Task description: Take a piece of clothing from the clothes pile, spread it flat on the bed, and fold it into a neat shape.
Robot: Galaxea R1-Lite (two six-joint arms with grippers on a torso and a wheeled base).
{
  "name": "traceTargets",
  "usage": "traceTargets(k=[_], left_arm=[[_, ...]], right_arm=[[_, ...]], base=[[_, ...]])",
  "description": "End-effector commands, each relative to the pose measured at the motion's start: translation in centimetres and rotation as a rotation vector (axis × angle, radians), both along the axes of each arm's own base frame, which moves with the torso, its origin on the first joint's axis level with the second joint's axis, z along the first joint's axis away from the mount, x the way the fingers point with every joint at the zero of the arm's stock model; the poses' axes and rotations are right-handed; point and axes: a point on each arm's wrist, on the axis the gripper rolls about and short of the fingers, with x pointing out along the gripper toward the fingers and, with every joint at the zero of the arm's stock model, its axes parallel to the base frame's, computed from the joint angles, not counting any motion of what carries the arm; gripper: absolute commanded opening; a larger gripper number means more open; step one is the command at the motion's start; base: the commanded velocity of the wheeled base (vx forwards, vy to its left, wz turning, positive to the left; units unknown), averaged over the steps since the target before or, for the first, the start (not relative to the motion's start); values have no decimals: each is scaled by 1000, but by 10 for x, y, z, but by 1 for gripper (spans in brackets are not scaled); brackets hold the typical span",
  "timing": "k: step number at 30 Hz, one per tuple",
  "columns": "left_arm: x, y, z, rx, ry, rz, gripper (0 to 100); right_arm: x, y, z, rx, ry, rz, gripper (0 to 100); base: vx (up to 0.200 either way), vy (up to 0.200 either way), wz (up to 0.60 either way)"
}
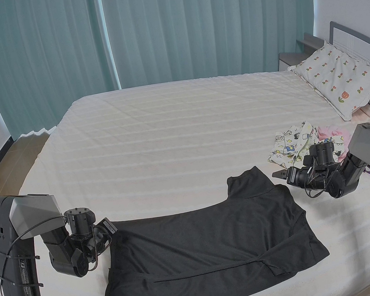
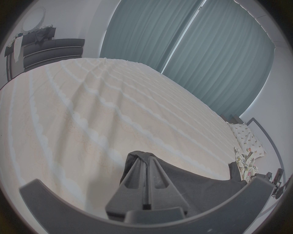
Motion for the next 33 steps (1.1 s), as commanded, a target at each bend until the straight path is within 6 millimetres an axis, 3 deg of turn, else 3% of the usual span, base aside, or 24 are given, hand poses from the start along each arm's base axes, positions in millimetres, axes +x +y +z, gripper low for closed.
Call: traceTargets(k=[1,8,20,21,29,33], left_arm=[[-8,0,-2,-3,6,1,0],[-10,0,-3,-15,14,5,0],[-10,-2,-3,-15,15,3,0],[-10,-2,-4,-15,18,1,0],[-9,-2,-2,-17,9,3,0],[-11,-1,3,-13,-22,11,0]], right_arm=[[20,17,-23,-36,65,22,100],[38,28,-28,28,63,0,100],[43,32,-35,44,90,-7,100],[43,32,-34,45,87,-9,0],[40,23,-28,72,95,-43,0],[38,20,-16,123,85,-81,0]], base=[[0,0,0],[0,0,0],[0,0,0],[0,0,0],[0,0,0],[0,0,0]])
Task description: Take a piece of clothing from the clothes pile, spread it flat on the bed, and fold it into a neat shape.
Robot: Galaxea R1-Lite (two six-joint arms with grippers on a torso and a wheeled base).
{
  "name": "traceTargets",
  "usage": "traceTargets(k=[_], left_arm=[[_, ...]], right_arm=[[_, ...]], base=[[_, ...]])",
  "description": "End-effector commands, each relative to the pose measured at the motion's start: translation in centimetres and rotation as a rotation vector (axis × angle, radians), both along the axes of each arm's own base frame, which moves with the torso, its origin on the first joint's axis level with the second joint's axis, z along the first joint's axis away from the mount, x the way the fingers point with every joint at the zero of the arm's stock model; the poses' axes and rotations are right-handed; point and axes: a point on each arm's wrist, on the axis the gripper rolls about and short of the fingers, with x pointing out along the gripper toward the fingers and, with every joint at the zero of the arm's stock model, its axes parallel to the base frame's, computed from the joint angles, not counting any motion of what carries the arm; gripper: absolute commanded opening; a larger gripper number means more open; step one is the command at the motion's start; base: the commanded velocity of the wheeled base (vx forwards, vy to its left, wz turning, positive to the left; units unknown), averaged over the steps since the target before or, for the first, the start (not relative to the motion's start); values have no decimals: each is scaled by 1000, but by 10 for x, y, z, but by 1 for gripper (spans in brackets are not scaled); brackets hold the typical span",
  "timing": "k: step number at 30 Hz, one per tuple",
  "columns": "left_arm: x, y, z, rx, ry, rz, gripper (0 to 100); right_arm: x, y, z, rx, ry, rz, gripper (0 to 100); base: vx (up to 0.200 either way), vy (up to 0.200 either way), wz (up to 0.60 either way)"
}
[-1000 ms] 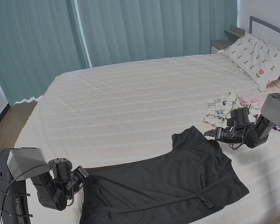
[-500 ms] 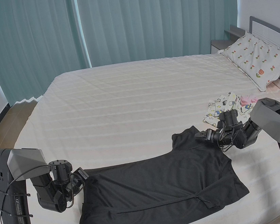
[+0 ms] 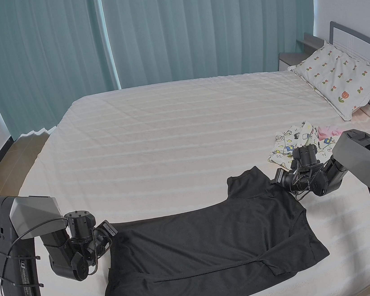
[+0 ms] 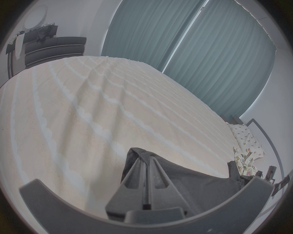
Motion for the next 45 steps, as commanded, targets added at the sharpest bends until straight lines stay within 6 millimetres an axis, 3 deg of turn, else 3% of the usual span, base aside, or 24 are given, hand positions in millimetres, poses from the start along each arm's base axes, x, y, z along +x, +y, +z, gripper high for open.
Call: traceTargets(k=[1,14,25,37,45], left_arm=[[-4,1,6,0,-30,4,0],[-3,14,19,0,-92,40,0],[-5,15,19,-1,-87,36,0],[-19,14,35,58,-86,-40,0],[-12,16,36,55,-109,-38,0]], right_arm=[[-2,-6,16,22,-29,-25,0],[-16,-24,32,2,-118,-47,0],[-24,-27,28,-47,-105,-23,0],[-50,-35,51,-46,-101,18,0],[-44,-36,55,-43,-125,2,0]], base=[[0,0,0],[0,0,0],[0,0,0],[0,0,0],[0,0,0]])
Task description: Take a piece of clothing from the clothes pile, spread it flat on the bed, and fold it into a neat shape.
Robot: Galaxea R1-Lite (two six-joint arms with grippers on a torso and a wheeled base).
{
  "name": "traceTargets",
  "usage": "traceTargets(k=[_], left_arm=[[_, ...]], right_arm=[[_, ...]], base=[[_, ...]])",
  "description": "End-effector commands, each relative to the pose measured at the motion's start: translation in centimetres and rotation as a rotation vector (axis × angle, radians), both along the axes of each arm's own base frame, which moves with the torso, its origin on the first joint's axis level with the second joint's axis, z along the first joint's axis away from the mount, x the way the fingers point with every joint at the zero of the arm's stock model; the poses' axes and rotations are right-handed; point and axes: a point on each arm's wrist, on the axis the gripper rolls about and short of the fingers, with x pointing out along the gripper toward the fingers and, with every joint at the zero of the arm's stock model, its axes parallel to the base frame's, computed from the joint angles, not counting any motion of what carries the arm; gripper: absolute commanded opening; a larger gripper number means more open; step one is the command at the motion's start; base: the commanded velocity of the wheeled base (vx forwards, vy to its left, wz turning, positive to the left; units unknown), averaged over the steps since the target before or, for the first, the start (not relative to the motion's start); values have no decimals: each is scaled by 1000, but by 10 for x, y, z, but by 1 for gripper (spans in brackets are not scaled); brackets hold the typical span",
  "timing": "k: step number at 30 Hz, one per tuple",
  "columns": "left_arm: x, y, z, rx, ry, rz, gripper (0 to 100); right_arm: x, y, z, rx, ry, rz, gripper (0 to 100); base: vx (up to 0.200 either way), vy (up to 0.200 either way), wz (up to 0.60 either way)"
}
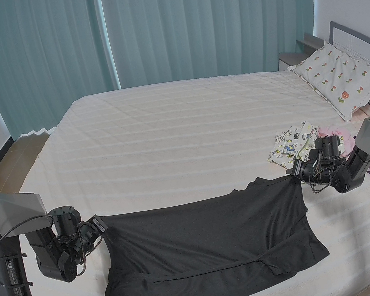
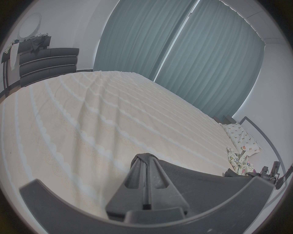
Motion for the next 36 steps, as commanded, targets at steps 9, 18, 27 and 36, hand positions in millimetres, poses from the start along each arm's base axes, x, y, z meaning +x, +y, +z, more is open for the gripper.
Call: traceTargets(k=[9,18,27,36], left_arm=[[5,-1,2,-12,-20,-33,0],[5,0,-1,17,-12,-43,0],[-14,1,-1,93,23,-76,0],[-51,3,-7,155,96,-110,0]], right_arm=[[0,-18,1,-1,-2,-46,0],[-3,-18,1,-2,2,-46,0],[-22,-20,11,-3,22,-35,0],[-55,-19,6,-70,82,41,0]], base=[[0,0,0],[0,0,0],[0,0,0],[0,0,0]])
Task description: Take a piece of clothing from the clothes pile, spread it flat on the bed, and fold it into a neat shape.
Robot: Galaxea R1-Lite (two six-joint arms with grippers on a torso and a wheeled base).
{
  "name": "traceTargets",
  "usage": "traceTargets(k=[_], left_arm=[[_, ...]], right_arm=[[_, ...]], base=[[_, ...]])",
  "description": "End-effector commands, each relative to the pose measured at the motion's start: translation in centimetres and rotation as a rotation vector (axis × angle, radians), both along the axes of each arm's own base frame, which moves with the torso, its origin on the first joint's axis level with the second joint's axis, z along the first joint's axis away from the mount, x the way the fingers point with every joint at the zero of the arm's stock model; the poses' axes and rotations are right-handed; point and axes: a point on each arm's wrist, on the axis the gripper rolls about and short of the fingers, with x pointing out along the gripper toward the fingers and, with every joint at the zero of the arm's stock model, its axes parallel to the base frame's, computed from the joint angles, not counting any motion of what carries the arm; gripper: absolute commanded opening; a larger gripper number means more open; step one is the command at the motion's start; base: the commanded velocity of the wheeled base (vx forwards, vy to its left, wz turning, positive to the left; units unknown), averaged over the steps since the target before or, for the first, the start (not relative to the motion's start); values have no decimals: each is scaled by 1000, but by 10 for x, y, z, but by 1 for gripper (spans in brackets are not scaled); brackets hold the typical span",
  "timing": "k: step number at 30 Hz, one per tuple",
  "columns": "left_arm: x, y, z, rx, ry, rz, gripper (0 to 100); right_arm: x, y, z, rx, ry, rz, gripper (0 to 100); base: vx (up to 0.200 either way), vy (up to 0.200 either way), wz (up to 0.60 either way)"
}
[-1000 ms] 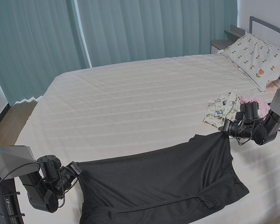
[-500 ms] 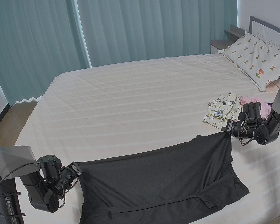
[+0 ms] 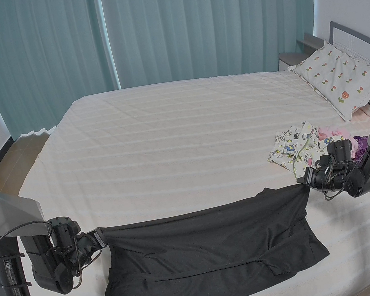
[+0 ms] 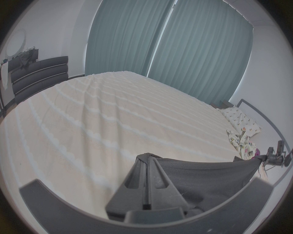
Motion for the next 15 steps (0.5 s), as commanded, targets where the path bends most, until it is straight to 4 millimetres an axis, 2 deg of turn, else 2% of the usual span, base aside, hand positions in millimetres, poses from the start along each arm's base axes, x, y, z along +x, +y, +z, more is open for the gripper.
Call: traceTargets(k=[1,5,10,15], left_arm=[[-24,1,-3,26,55,-13,0],[-39,2,-7,38,101,-19,0],[-60,-1,-22,69,206,-49,0],[-65,-1,-36,68,272,-54,0]], right_arm=[[-20,-1,-1,-31,35,26,0],[-33,-1,-11,-69,78,55,0],[-48,1,-30,-97,156,89,0],[-51,1,-42,-97,196,91,0]], base=[[0,0,0],[0,0,0],[0,0,0],[0,0,0]])
